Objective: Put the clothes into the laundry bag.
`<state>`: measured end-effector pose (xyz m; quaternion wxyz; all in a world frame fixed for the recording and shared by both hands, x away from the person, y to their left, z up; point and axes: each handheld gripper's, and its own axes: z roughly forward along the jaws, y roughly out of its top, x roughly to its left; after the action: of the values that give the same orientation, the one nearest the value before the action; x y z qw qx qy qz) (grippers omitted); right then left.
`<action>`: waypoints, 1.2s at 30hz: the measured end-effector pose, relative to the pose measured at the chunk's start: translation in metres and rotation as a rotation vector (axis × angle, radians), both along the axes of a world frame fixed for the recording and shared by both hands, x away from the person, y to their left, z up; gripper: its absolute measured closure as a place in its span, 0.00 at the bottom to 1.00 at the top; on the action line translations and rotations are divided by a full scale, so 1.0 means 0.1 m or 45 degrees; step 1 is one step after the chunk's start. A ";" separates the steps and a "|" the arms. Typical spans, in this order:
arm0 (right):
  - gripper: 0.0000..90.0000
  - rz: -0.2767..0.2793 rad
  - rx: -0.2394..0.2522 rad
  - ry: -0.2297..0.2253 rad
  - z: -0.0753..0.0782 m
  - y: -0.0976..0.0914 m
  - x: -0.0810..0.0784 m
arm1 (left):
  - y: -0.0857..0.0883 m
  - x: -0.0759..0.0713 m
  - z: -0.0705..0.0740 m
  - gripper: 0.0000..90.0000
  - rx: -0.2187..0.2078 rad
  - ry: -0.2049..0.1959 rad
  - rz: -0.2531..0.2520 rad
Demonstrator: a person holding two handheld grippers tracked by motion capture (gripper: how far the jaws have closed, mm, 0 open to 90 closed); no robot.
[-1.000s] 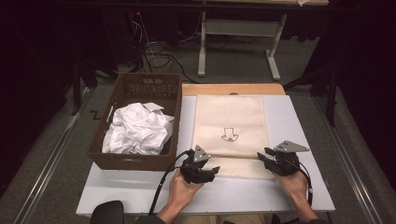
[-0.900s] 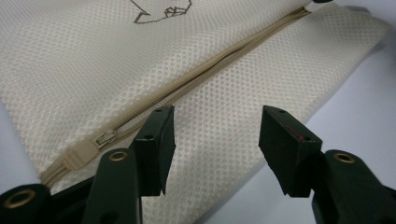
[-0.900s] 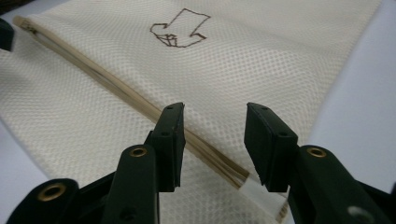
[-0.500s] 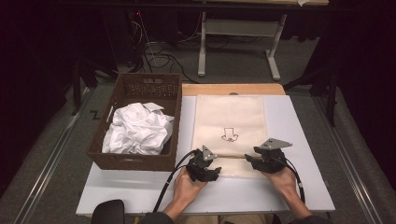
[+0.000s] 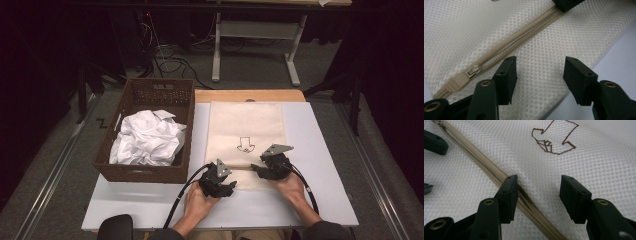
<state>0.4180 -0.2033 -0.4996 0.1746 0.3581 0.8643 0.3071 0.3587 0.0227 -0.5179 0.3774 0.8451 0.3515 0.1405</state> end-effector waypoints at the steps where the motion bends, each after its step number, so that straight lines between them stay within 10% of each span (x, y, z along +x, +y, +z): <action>1: 0.58 0.006 -0.020 -0.004 -0.01 0.01 0.01 | 0.00 -0.01 0.00 0.49 -0.001 -0.002 0.000; 16: 0.96 0.032 -0.122 -0.019 0.01 0.08 0.07 | 0.02 -0.07 -0.01 0.50 -0.013 0.002 0.017; 36: 0.98 0.032 -0.052 -0.025 0.29 0.07 0.09 | 0.07 -0.05 0.05 0.54 0.018 0.047 0.072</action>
<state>0.4265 -0.1967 -0.4709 0.1866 0.3406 0.8730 0.2949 0.3534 0.0295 -0.5126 0.3607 0.8399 0.3811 0.1382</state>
